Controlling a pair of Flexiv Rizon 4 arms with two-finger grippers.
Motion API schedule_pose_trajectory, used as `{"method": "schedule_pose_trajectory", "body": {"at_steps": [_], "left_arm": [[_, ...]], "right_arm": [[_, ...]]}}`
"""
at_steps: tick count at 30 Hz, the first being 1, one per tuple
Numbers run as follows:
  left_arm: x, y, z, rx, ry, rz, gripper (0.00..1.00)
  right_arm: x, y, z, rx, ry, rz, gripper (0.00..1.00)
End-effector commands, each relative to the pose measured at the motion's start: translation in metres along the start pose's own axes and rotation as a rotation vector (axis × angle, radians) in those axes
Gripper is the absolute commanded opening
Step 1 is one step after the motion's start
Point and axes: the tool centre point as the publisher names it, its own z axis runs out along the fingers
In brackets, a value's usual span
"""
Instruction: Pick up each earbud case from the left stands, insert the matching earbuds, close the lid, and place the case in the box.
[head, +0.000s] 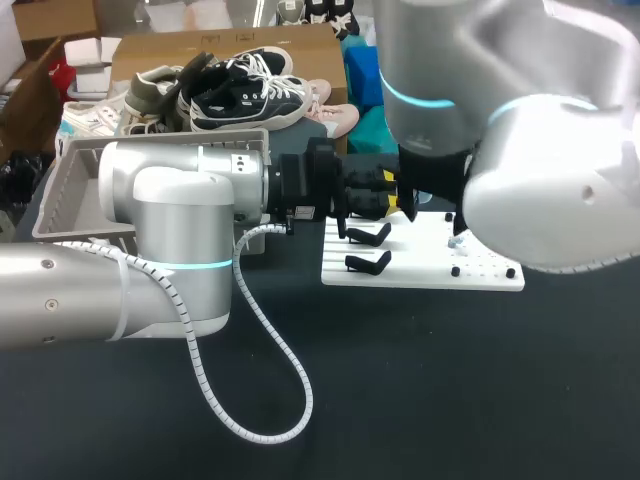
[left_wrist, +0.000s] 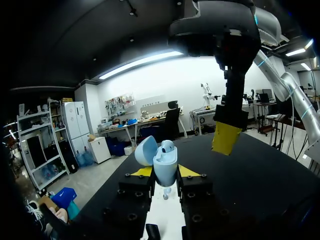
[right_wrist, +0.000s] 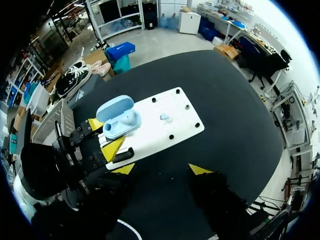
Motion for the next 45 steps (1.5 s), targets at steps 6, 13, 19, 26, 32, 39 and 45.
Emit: {"method": "schedule_pose_trajectory", "body": {"at_steps": [6,13,19,26,32,39,45], "left_arm": [[0.001,0.000,0.000,-0.002,-0.002,0.001,0.00],[0.001,0.000,0.000,-0.002,-0.002,0.001,0.00],[0.001,0.000,0.000,-0.002,-0.002,0.001,0.00],[0.001,0.000,0.000,-0.002,-0.002,0.001,0.00],[0.001,0.000,0.000,-0.002,-0.002,0.001,0.00],[0.001,0.000,0.000,-0.002,-0.002,0.001,0.00],[0.001,0.000,0.000,-0.002,-0.002,0.001,0.00]], "right_arm": [[0.004,-0.024,0.033,-0.260,-0.086,-0.070,0.90],[-0.001,-0.026,0.056,-0.371,-0.124,-0.174,0.82],[-0.010,-0.023,0.071,-0.389,-0.131,-0.220,0.95],[-0.020,-0.025,0.094,-0.378,-0.093,-0.207,0.87],[-0.025,-0.025,0.109,-0.360,-0.072,-0.202,0.84],[-0.034,-0.022,0.120,-0.359,-0.064,-0.192,0.76],[-0.043,-0.020,0.127,-0.330,-0.068,-0.181,0.71]]}}
